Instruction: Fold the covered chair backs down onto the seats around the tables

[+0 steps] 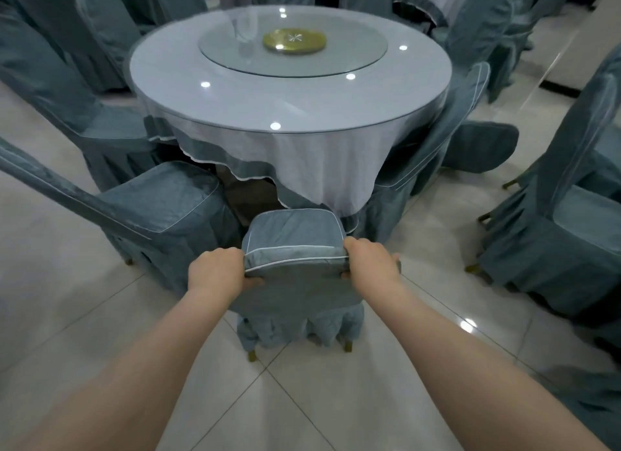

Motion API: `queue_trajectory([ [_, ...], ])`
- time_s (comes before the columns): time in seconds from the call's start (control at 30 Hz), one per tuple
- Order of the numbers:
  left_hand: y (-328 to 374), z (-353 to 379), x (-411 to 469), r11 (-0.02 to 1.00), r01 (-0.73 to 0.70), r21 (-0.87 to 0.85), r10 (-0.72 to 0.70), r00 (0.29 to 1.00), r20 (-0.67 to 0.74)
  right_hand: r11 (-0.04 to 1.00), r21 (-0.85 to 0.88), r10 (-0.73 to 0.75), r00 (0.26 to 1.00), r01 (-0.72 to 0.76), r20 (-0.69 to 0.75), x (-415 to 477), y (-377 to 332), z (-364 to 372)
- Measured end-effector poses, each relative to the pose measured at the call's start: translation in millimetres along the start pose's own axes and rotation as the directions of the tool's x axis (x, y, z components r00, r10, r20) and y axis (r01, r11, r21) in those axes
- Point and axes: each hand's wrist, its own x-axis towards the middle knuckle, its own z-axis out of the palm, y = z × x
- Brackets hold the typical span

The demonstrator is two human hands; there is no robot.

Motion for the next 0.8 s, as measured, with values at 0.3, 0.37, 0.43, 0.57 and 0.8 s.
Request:
queue_trajectory([
  [0.3, -2, -4, 29, 0.998, -0.014, -0.054, 0.016, 0.999, 0.029, 0.997, -0.064, -0.045, 0.998, 0.042, -0.044, 31, 3, 0],
  [0.37, -5, -6, 35, 0.998, -0.03, -0.059, 0.032, 0.999, 0.042, 0.997, -0.066, -0.053, 0.996, 0.049, -0.067, 36, 3, 2],
  [0.43, -9, -8, 42, 0.994, -0.076, -0.072, 0.081, 0.994, 0.068, 0.996, -0.067, -0.063, 0.994, 0.057, -0.084, 40, 4, 2],
  [0.57, -19, -17, 59, 0.978, -0.174, -0.111, 0.194, 0.96, 0.201, 0.995, -0.072, -0.083, 0.991, 0.076, -0.107, 49, 5, 5],
  [0.8, -29, -18, 77, 0.915, -0.172, -0.365, 0.309, 0.88, 0.361, 0.973, -0.081, -0.223, 0.971, 0.217, -0.082, 65, 20, 2],
])
